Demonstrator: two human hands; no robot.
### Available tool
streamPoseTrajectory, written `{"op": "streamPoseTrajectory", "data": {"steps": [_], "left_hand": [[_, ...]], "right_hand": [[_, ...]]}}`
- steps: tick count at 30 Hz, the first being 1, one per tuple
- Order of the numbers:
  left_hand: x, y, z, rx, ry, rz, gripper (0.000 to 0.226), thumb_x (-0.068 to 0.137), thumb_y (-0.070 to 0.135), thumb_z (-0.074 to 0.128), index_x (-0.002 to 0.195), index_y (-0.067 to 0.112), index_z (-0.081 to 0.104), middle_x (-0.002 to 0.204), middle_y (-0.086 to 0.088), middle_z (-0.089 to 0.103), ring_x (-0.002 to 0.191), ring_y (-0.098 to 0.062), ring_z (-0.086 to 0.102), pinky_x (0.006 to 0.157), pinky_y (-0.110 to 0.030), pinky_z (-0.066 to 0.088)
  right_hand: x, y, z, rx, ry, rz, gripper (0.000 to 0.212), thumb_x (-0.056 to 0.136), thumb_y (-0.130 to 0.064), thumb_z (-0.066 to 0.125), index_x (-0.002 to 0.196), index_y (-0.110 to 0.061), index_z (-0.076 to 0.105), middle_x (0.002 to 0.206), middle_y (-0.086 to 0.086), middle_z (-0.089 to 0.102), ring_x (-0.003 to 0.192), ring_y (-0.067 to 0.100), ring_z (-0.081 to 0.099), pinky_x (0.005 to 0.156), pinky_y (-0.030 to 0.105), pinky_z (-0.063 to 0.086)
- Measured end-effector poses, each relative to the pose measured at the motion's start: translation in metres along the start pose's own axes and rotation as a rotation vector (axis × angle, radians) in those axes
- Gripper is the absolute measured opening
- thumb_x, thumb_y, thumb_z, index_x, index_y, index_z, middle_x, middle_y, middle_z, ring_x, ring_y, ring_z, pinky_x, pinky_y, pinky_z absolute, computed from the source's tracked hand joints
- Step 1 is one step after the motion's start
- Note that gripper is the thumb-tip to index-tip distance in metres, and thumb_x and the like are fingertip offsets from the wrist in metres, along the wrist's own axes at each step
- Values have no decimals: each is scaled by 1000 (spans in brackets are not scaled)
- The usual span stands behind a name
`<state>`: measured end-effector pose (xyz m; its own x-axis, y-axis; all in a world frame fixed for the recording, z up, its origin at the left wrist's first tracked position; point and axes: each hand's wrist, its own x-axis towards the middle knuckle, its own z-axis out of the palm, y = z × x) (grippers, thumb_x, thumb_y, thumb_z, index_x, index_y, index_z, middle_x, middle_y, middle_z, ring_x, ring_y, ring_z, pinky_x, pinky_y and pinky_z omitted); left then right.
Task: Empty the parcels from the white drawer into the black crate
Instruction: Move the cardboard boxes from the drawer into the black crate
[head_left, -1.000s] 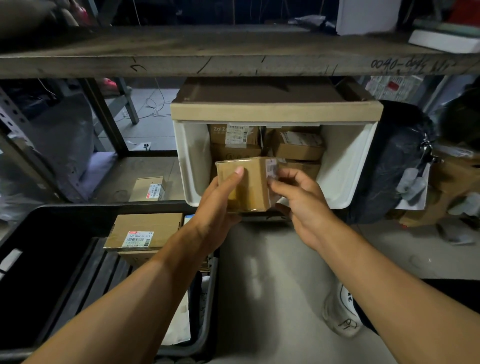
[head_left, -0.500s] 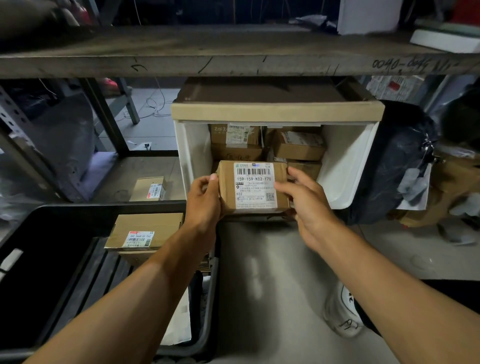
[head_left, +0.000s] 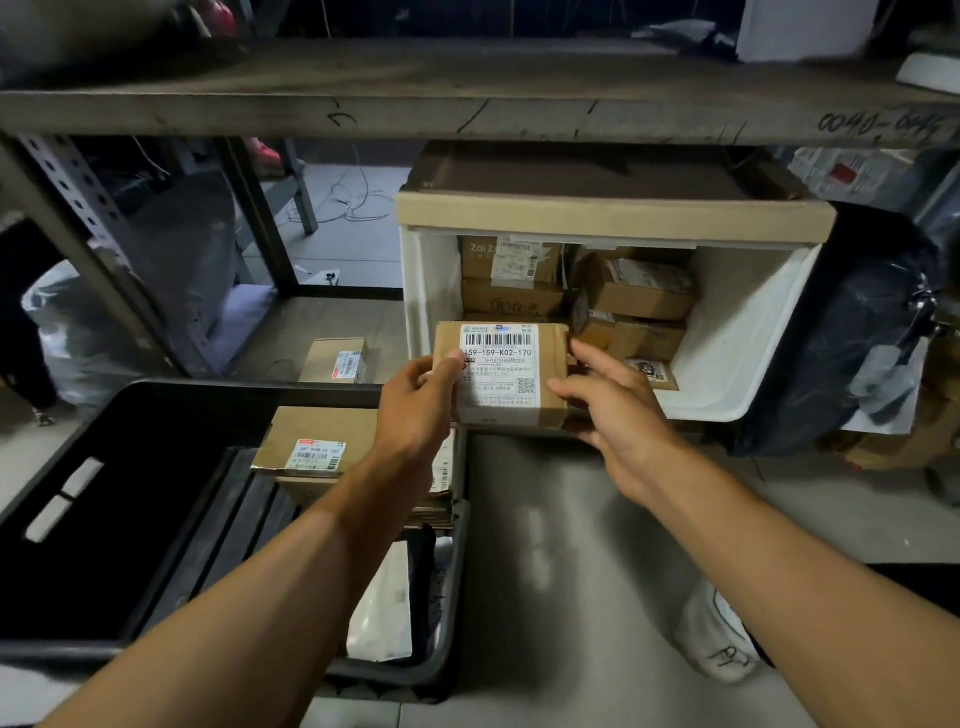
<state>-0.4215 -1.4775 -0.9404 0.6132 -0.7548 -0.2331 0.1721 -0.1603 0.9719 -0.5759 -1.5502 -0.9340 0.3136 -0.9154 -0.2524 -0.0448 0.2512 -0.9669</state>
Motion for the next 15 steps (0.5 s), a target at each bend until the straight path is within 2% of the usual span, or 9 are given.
{"op": "streamPoseTrajectory", "data": {"steps": [2, 4, 5, 7, 9, 12, 15], "left_hand": [[2, 0, -19, 3, 70, -9, 30, 98, 38, 58, 118, 15, 56, 101, -2, 69, 90, -14, 66, 77, -30, 52], [4, -2, -40, -21, 133, -20, 30, 97, 37, 60, 115, 13, 56, 100, -4, 69, 89, -14, 66, 74, -31, 53], [6, -3, -53, -21, 167, -23, 30, 97, 37, 61, 113, 13, 57, 100, -4, 69, 87, -14, 65, 72, -31, 52], [9, -8, -79, 5, 226, -27, 30, 95, 39, 63, 111, 14, 59, 101, -6, 70, 84, -15, 63, 72, -34, 50], [12, -14, -106, 22, 277, -36, 31, 94, 40, 64, 111, 14, 60, 100, -6, 70, 78, -13, 62, 67, -30, 48], [15, -23, -140, 25, 337, -59, 30, 94, 40, 65, 110, 15, 62, 98, -4, 71, 79, -13, 64, 63, -27, 46], [17, -33, -166, 52, 396, -83, 28, 93, 38, 66, 107, 14, 63, 95, -6, 70, 75, -13, 61, 62, -28, 45]], "right_hand": [[-1, 0, 21, -2, -43, -5, 63, 90, -3, 66, 146, -26, 50, 130, -4, 64, 114, 12, 61, 104, 40, 50], [0, 3, 44, -21, -90, 2, 64, 90, -3, 66, 147, -25, 49, 118, -9, 66, 110, 10, 62, 107, 40, 48], [0, 6, 57, -26, -114, 12, 63, 90, -3, 67, 147, -25, 49, 108, -13, 66, 104, 7, 63, 104, 37, 50], [1, 12, 82, -33, -155, 38, 62, 89, -3, 68, 145, -24, 51, 101, -15, 66, 96, 5, 64, 87, 30, 52], [2, 23, 104, -64, -197, 73, 57, 88, -5, 69, 139, -27, 54, 108, -4, 71, 93, 12, 67, 76, 31, 51], [1, 37, 135, -118, -246, 125, 42, 88, -8, 69, 123, -29, 58, 113, 3, 73, 97, 18, 70, 82, 42, 58], [1, 51, 161, -137, -289, 147, 48, 88, -8, 69, 131, -24, 55, 115, 4, 71, 96, 19, 70, 78, 36, 56]]}}
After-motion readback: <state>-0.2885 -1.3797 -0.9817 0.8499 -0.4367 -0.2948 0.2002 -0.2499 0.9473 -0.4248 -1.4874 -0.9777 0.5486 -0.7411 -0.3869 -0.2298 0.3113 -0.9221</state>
